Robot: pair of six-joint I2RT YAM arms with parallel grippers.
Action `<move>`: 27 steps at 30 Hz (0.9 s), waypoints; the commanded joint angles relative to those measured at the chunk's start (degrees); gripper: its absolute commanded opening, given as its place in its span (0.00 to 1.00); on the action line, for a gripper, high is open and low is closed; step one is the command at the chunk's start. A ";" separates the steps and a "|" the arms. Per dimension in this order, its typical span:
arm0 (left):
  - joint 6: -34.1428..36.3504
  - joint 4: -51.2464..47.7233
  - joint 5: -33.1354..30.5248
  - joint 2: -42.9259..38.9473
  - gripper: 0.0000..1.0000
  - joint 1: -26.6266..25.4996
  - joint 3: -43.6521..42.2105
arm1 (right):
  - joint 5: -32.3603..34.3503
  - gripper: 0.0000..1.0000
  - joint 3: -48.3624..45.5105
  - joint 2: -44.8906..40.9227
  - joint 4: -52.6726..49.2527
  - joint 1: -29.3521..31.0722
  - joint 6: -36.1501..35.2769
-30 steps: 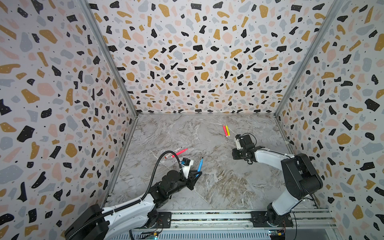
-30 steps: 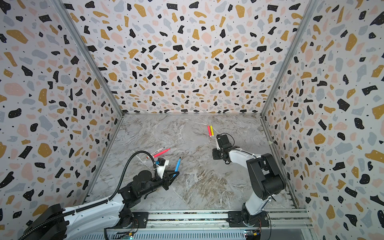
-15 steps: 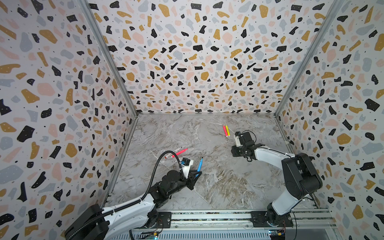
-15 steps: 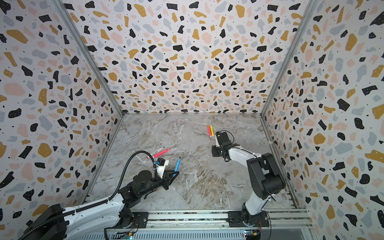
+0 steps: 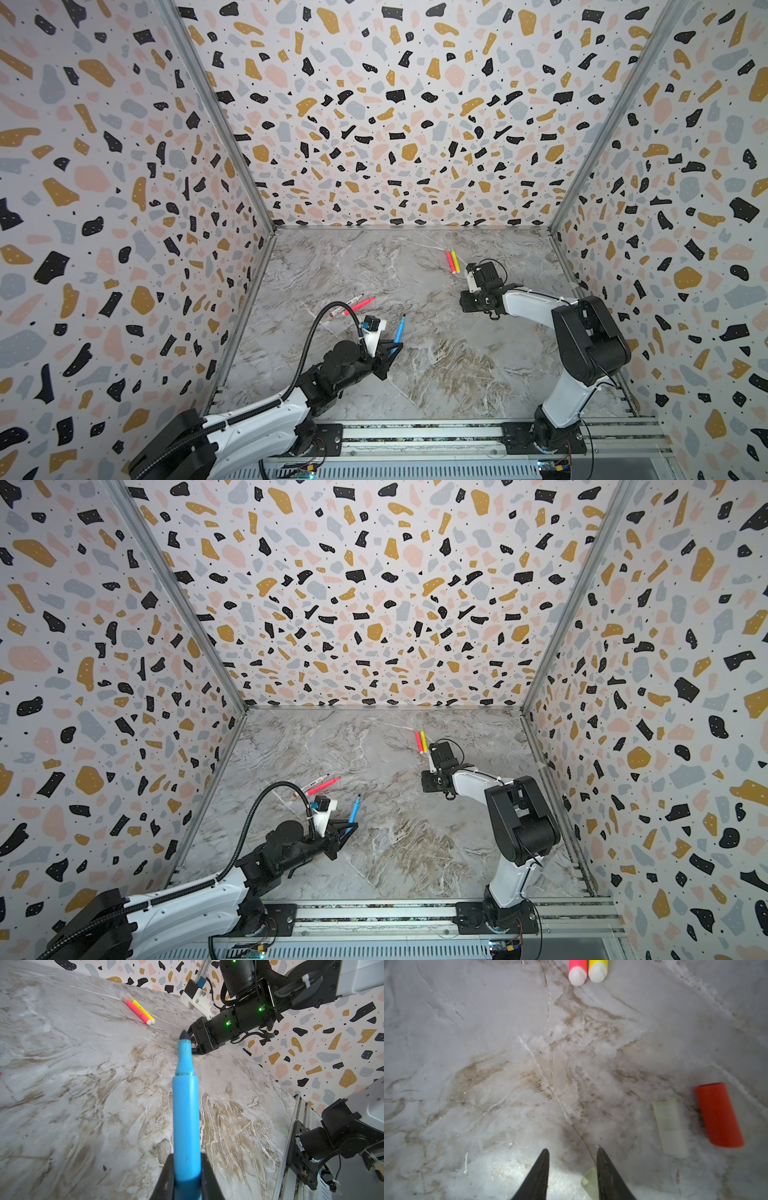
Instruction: Insert the pens into the pen caps
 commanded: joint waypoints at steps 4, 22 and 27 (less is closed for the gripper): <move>0.57 1.59 -0.57 0.22 0.00 0.09 -0.24 | -1.21 0.39 -2.42 -2.40 -0.85 1.31 0.48; 0.57 1.42 -0.57 -0.33 0.00 0.16 -0.51 | 0.58 0.37 -9.39 -10.76 -1.23 4.87 3.47; 0.50 1.17 -0.66 -0.89 0.00 0.09 -0.43 | 4.46 0.37 -7.19 -14.14 -3.58 5.02 5.52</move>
